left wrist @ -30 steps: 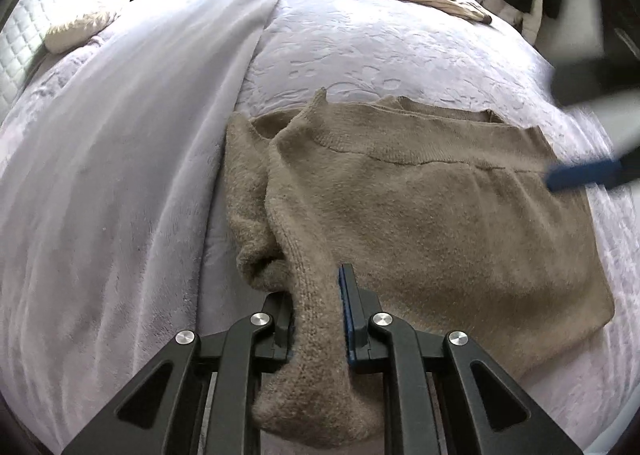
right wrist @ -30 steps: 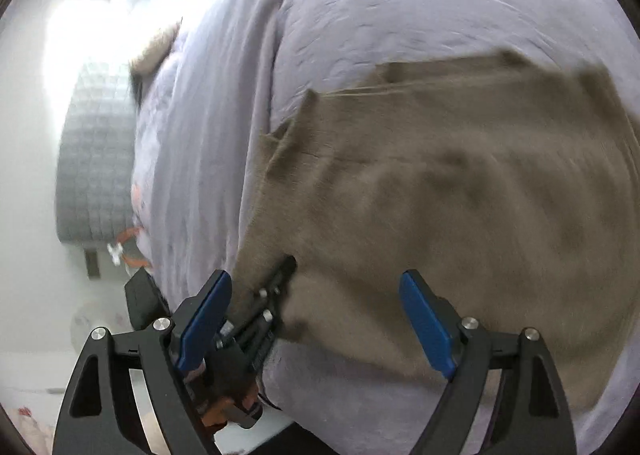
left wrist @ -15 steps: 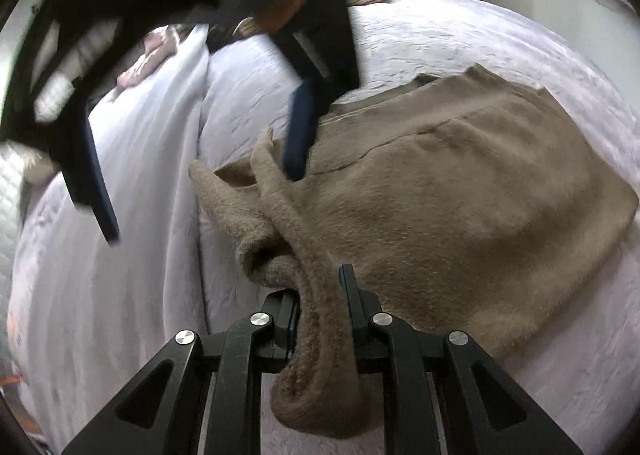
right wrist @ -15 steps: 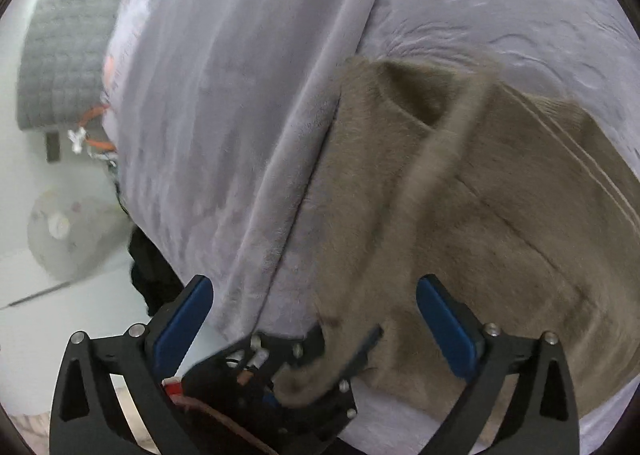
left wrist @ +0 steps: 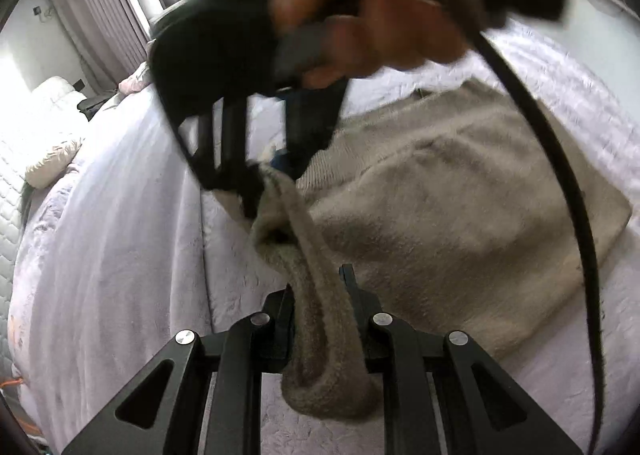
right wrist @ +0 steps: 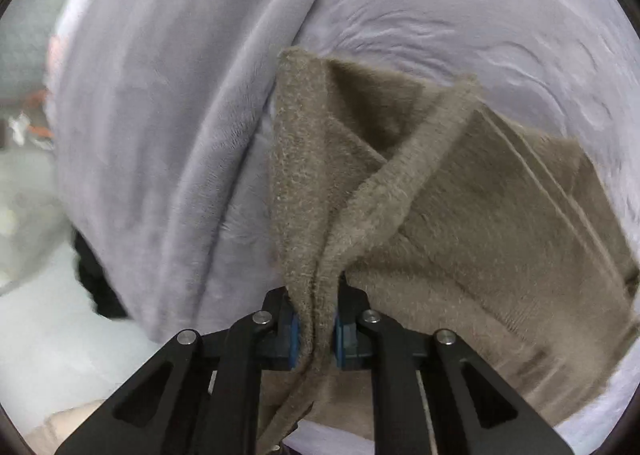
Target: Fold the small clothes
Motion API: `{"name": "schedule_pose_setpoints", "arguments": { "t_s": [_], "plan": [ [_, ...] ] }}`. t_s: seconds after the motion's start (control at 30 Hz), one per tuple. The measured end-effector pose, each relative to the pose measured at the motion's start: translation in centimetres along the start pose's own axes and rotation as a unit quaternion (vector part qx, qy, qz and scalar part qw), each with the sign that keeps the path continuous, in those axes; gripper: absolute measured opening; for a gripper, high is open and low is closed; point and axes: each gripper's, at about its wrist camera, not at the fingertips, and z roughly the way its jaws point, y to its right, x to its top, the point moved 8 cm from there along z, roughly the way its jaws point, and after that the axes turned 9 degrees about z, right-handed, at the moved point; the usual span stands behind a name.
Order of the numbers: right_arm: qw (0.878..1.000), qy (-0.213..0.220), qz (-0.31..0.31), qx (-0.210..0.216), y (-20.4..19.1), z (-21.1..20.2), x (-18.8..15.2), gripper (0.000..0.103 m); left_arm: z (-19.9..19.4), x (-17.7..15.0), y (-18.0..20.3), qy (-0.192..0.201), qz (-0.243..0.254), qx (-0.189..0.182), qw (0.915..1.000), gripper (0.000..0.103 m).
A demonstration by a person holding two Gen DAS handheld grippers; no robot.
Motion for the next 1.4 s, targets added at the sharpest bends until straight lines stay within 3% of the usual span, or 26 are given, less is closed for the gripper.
{"name": "schedule_pose_setpoints", "arguments": {
  "t_s": [0.13, 0.37, 0.5, 0.67, 0.77, 0.93, 1.07, 1.17, 1.23, 1.3, 1.33, 1.37, 1.4],
  "plan": [
    [0.995, 0.048, 0.016, 0.088, 2.4, -3.7, -2.2, 0.014, -2.0, 2.7, 1.2, 0.025, 0.009, -0.013, 0.9996, 0.019],
    [0.966, 0.156, 0.046, 0.201, 9.2, -11.8, -8.0, 0.014, -5.1, 9.4, 7.2, 0.083, 0.055, -0.043, 0.9940, 0.018],
    [0.948, 0.206, 0.073, 0.231, 14.7, -15.9, -11.1, 0.014, -6.6, 12.4, 11.6, 0.104, 0.087, -0.065, 0.9886, 0.019],
    [0.924, 0.257, 0.117, 0.257, 21.6, -18.1, -15.6, 0.014, -6.0, 14.7, 18.1, 0.113, 0.125, -0.097, 0.9808, 0.019],
    [0.909, 0.281, 0.151, 0.269, 26.6, -17.6, -18.2, 0.014, -4.6, 14.7, 22.0, 0.108, 0.152, -0.116, 0.9756, 0.019],
    [0.902, 0.277, 0.216, 0.250, 33.4, -13.0, -19.7, 0.014, -0.4, 13.1, 27.3, 0.059, 0.187, -0.145, 0.9698, 0.019],
    [0.891, 0.256, 0.273, 0.257, 37.2, -8.1, -20.0, 0.015, 1.3, 11.5, 29.0, 0.029, 0.199, -0.154, 0.9673, 0.019],
    [0.871, 0.267, 0.293, 0.291, 38.6, -7.2, -19.9, 0.015, 1.1, 11.1, 29.0, 0.028, 0.201, -0.154, 0.9669, 0.019],
    [0.865, 0.269, 0.296, 0.302, 38.9, -7.4, -20.3, 0.017, 0.6, 11.1, 28.3, 0.027, 0.191, -0.154, 0.9689, 0.020],
    [0.861, 0.266, 0.301, 0.314, 39.1, -7.6, -20.4, 0.019, 0.1, 10.9, 27.3, 0.014, 0.173, -0.160, 0.9718, 0.048],
    [0.859, 0.268, 0.302, 0.315, 39.5, -7.8, -20.6, 0.021, -0.1, 10.7, 26.2, 0.011, 0.156, -0.153, 0.9757, 0.074],
    [0.858, 0.273, 0.302, 0.313, 39.8, -8.2, -20.6, 0.025, -0.8, 10.9, 24.6, 0.019, 0.133, -0.145, 0.9802, 0.084],
    [0.858, 0.275, 0.302, 0.313, 39.3, -8.2, -20.6, 0.028, -1.5, 10.9, 23.5, 0.028, 0.115, -0.150, 0.9815, 0.084]
  ]
}}
